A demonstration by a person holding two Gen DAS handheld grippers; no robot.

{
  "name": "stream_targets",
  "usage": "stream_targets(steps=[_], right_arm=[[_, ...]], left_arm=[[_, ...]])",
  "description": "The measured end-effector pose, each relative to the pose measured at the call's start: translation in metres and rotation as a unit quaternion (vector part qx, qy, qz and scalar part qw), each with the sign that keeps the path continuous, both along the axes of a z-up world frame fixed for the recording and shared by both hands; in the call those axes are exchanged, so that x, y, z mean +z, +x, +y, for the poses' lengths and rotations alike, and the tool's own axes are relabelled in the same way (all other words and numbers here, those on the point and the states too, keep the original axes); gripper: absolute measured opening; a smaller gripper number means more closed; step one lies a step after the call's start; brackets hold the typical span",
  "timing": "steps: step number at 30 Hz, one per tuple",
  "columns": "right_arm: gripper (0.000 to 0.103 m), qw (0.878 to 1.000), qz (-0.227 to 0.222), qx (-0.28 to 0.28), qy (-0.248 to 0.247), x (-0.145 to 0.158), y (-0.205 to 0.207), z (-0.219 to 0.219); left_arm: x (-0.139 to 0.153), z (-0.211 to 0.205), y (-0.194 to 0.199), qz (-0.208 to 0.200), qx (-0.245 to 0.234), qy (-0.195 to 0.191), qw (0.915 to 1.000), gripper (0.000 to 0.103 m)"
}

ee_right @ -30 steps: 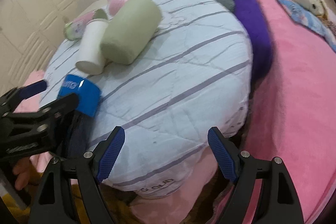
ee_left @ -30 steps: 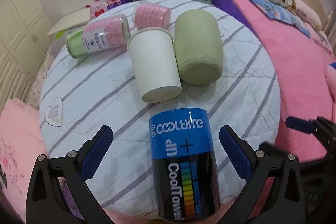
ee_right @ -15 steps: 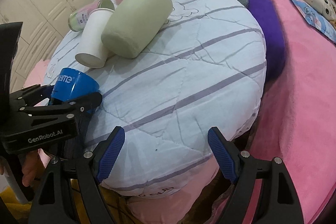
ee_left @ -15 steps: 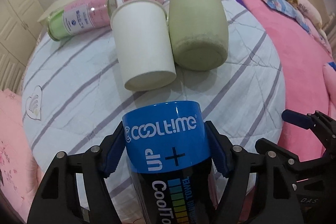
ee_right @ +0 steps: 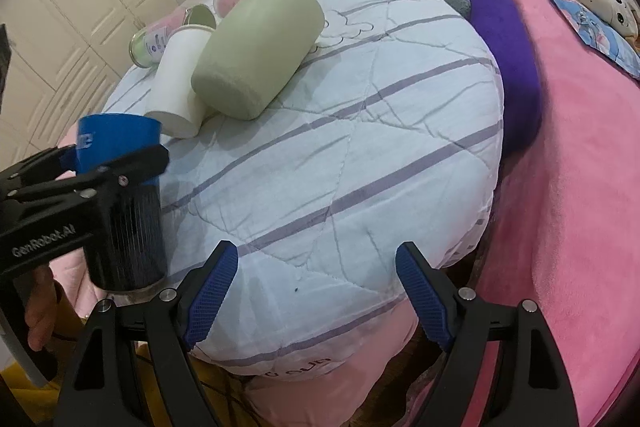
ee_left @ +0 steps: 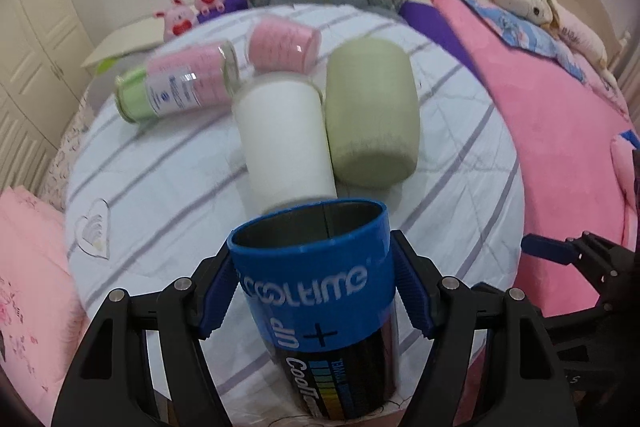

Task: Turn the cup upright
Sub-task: 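Rotate the blue cup upright with the left tool, opening upward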

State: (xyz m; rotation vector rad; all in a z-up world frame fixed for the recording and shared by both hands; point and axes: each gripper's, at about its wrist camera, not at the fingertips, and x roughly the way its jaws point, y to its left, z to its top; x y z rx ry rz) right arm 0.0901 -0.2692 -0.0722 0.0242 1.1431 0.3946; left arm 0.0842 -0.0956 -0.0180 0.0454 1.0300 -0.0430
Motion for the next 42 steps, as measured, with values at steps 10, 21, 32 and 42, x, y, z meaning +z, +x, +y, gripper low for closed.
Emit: stream_targets(steps=[10, 21, 32, 42], right_arm=[[0.083, 1.0, -0.004, 0.001, -0.01, 0.003, -0.002, 0.004], [0.083, 1.0, -0.004, -0.001, -0.013, 0.005, -0.005, 0.004], [0.083, 1.0, 0.002, -0.005, -0.02, 0.005, -0.009, 0.008], [0.083, 0.999, -0.002, -0.037, -0.012, 0.011, -0.031, 0.01]], left_arm=[[0.019, 0.006, -0.002, -0.032, 0.002, 0.007, 0.9994, 0.069], [0.02, 0.009, -0.007, -0.051, 0.011, 0.023, 0.9984, 0.094], [0.021, 0.007, -0.013, -0.054, 0.005, 0.018, 0.9983, 0.094], [0.019, 0.011, -0.033, -0.054, -0.02, 0.011, 0.9983, 0.094]])
